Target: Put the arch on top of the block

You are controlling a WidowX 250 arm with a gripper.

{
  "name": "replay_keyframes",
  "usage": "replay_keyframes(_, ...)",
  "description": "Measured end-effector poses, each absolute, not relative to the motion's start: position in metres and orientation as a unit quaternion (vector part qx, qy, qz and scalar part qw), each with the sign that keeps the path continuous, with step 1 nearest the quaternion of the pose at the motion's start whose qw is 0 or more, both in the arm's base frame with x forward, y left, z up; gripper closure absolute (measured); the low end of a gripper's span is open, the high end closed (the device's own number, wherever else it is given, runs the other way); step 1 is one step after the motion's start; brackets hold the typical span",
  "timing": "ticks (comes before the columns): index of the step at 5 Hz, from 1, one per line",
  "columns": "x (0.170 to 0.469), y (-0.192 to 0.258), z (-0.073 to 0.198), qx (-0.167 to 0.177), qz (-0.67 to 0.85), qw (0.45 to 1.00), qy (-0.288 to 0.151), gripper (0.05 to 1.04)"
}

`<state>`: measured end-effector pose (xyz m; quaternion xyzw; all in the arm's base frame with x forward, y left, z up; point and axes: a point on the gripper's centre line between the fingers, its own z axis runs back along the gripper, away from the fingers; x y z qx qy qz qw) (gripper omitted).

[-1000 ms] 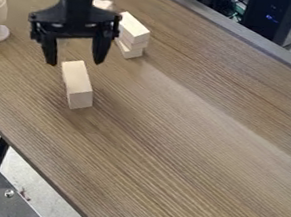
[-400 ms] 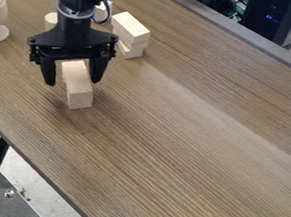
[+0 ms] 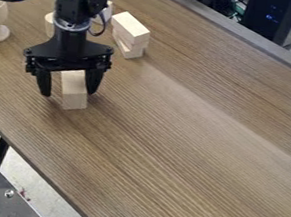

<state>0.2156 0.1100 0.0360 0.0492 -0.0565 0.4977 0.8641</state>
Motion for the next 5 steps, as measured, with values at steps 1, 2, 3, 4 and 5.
replay_keyframes(1,0.213,0.115,0.036,0.047,0.510,0.857,-0.056,0.390)
replay_keyframes(2,0.211,0.117,0.036,0.046,0.508,0.858,-0.054,0.516)
replay_keyframes(3,0.209,0.113,0.042,0.032,0.505,0.862,-0.039,0.516)
replay_keyframes(4,0.222,0.110,0.076,0.010,0.511,0.857,-0.072,0.516)
replay_keyframes(5,0.239,0.104,0.105,-0.006,0.516,0.852,-0.092,0.516)
